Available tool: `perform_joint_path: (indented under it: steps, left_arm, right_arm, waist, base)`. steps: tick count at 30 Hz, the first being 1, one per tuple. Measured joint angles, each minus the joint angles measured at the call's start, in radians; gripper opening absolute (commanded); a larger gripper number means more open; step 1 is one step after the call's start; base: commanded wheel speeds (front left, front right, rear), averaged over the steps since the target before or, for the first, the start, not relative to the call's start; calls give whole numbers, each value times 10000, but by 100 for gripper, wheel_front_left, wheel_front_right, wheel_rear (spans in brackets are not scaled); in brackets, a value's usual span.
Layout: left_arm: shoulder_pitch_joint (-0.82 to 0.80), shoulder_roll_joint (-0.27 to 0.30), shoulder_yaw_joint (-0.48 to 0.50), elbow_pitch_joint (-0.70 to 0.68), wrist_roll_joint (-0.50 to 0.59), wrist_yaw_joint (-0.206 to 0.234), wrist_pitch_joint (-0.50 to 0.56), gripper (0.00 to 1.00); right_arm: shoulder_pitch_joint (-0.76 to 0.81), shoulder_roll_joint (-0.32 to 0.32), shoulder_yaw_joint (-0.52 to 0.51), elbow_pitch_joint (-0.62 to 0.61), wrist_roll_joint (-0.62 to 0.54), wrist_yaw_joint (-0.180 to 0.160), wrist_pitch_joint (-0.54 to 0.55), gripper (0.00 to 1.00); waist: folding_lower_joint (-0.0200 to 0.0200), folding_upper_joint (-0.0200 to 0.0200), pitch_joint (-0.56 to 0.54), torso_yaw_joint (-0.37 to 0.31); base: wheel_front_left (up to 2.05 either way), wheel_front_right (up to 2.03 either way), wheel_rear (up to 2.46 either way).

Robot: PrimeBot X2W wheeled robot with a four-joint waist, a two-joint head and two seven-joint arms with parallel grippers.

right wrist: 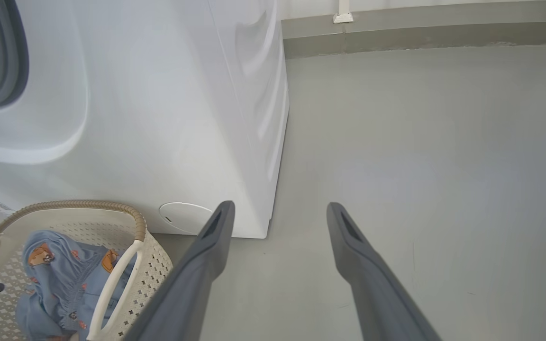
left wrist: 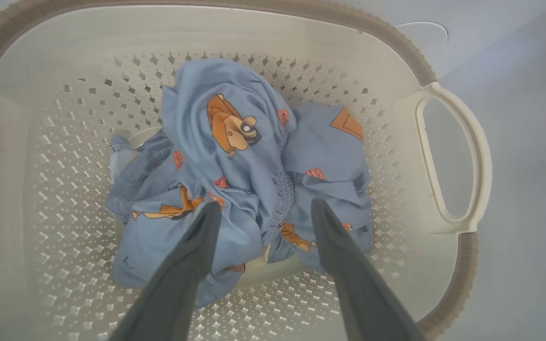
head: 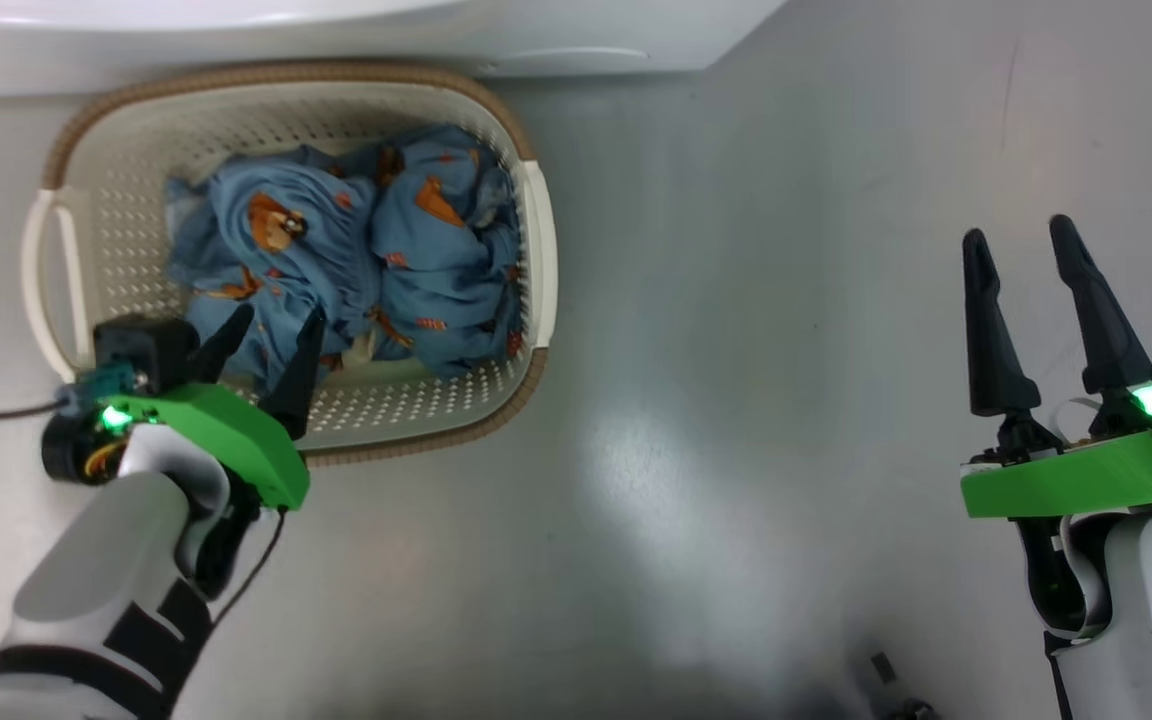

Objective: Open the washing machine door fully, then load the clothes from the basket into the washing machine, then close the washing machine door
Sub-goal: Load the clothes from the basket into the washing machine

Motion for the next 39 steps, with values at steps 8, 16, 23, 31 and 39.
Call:
perform_joint_path:
  steps: [8,16,23,31,39]
  left_arm:
    - [-948,322,-855,650,-685,0,-2,100]
    - [-1676,654,-1593,1289,-1302,-2,-2,100]
    - [-2210,928,-2184,1590,-1756,-2,-2,100]
    - [-2334,1035,-3106,1720,-2500,-2,-2,0]
    - [-2390,1085,-3432,1618,-3218,-2,0,0]
  right_arm:
    - [-491,8,176,-67,-2,0,0,100]
    - [-699,40,405,-107,-98,0,0,100]
    - [-881,165,686,-165,-100,0,0,100]
    - [-961,228,736,-205,-100,0,0,100]
    - [-960,255,662,-201,-102,0,0,100]
  waist:
    - [0,0,627,-226]
    - [0,0,1156,-521]
    - [0,0,1439,-803]
    - [0,0,1507,-1071]
    - [0,0,1303,-991]
  base:
    - [0,0,0]
    - [0,0,0]
    - [0,0,0]
    - [0,0,0]
    - [0,0,0]
